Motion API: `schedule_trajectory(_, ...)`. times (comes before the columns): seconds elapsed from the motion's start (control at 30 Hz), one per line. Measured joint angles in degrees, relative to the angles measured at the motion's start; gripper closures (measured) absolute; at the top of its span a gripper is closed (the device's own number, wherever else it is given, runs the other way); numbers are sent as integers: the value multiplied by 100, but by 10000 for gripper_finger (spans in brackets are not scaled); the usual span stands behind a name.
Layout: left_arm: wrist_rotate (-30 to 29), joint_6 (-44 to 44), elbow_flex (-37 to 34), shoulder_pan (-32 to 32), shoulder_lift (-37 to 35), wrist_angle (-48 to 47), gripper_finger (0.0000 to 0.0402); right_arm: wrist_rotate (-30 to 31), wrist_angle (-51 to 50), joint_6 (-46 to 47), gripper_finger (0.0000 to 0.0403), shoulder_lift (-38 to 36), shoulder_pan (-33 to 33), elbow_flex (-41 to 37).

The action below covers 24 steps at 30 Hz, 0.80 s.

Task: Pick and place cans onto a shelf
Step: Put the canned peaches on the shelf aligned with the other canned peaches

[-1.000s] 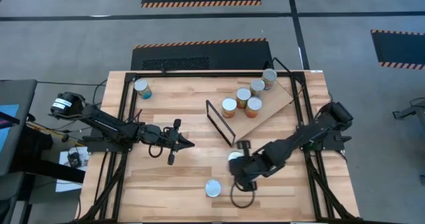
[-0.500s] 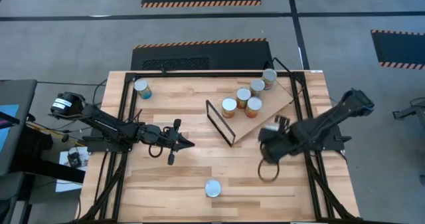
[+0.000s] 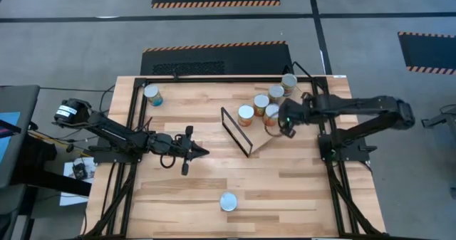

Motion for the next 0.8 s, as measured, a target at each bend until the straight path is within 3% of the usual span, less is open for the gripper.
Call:
schedule_trajectory(0.3, -111, -175, 0, 78, 0, -47, 400, -353, 629, -790, 403, 189, -1046, 7)
schedule_trajectory(0.8, -125, -179, 2, 76, 2, -107, 400, -539, 1098, -1065, 400, 821, -1234, 11)
